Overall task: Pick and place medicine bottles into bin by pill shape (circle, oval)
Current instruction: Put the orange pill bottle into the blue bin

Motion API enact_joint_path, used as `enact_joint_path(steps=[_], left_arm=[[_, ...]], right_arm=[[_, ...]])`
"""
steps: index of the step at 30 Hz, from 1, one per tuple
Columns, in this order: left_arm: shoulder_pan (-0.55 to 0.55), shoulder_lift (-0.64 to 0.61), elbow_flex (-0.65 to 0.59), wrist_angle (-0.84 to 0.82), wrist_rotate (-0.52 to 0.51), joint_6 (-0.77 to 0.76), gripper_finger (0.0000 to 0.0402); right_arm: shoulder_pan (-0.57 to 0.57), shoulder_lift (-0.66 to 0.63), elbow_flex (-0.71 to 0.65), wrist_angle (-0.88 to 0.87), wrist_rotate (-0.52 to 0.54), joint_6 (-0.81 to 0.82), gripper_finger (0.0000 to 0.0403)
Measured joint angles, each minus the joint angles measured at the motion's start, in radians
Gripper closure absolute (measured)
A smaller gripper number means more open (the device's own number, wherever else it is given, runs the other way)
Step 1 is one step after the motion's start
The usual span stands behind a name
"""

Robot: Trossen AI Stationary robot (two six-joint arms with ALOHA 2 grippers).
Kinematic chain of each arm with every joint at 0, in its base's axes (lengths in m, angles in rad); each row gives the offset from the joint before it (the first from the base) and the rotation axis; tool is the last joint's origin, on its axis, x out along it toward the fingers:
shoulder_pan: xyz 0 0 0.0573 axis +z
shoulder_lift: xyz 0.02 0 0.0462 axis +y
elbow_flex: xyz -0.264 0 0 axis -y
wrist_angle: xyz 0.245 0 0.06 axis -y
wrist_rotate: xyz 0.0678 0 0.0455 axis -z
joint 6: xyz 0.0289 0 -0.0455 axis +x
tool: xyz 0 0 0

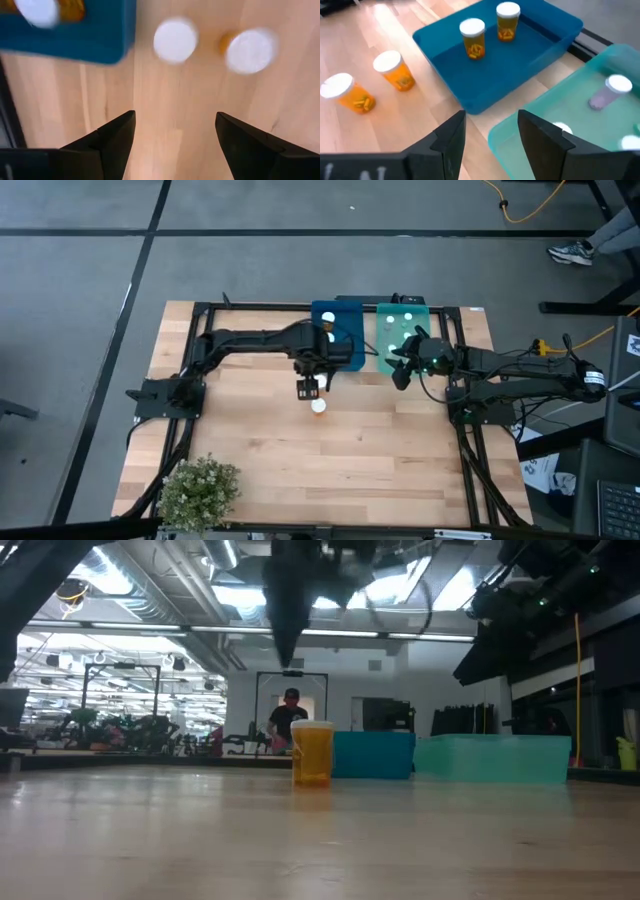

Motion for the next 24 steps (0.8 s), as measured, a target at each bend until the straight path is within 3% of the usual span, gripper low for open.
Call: enact_joint_path(steps=[6, 12, 20, 24], left_arm=[[0.019, 0.0, -0.193, 0.014, -0.001, -0.015, 0.0135], [0.01, -0.086, -0.41, 0.157, 0.058, 0.013, 0.0135], [0.014, -0.371, -0.775, 0.616, 0.083, -0.011, 0.0135], [0.012, -0.435, -0.927, 0.891, 0.083, -0.011, 0.0135]], right_arm=[[0.0, 0.0, 0.0, -0.053, 0.0, 0.027, 0.022], [0.0, 0.0, 0.0, -0.067, 0.0, 0.054, 0.022], [0.0, 0.0, 0.0, -0.073, 0.001, 0.065, 0.022], [0.0, 0.0, 0.0, -0.069, 0.001, 0.08, 0.022]])
